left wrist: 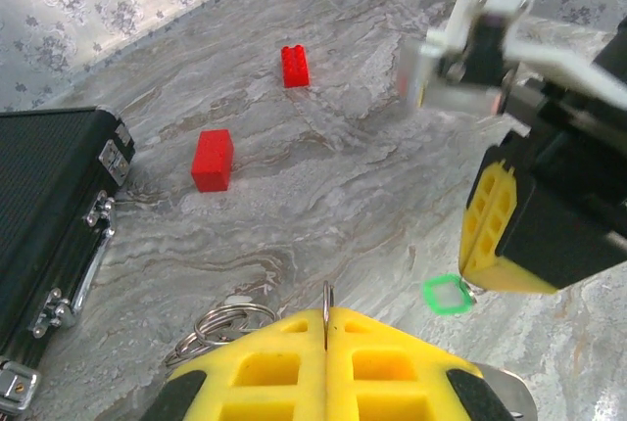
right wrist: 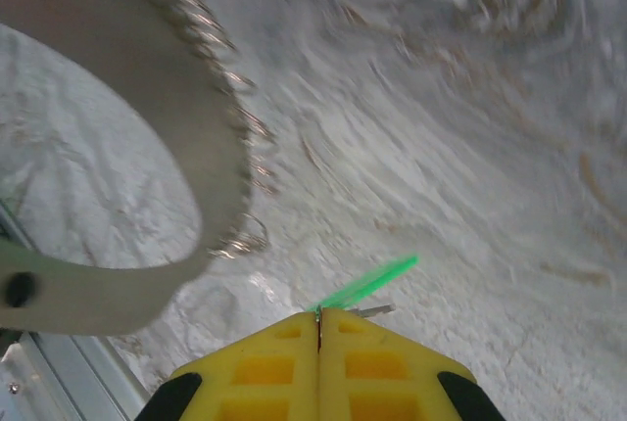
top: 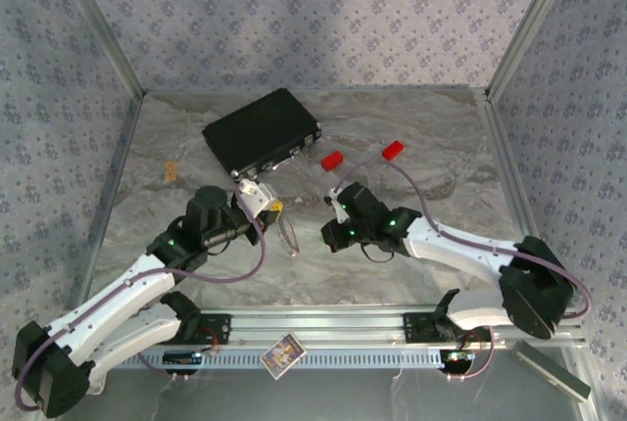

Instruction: Put the keys on the keyring

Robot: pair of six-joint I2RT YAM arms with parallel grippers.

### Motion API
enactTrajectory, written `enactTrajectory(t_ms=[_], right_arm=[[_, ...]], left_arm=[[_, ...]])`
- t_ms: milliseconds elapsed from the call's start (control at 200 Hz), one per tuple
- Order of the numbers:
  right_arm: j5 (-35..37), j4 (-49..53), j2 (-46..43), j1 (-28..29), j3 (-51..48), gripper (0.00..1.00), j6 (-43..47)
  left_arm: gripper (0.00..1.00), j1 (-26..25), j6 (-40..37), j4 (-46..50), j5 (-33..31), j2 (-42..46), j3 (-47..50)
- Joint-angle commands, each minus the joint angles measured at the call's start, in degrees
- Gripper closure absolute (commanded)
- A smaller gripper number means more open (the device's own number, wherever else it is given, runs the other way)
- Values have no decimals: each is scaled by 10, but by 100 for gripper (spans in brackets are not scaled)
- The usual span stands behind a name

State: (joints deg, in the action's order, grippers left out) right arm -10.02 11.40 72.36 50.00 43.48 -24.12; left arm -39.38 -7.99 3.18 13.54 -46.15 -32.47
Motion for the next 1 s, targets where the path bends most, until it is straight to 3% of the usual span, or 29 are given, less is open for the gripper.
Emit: enactTrajectory(t_ms=[0, 505, 994], right_arm=[[17, -32, -44, 2, -14, 100, 83], [-78, -44, -145, -14, -4, 100, 354], [-93, -13, -123, 6, 42, 100, 407]], left_arm=[[100, -2, -15, -23, 24, 14, -5], [100, -32, -32, 9, 97, -10, -35], [100, -52, -36, 26, 132, -47, -55]])
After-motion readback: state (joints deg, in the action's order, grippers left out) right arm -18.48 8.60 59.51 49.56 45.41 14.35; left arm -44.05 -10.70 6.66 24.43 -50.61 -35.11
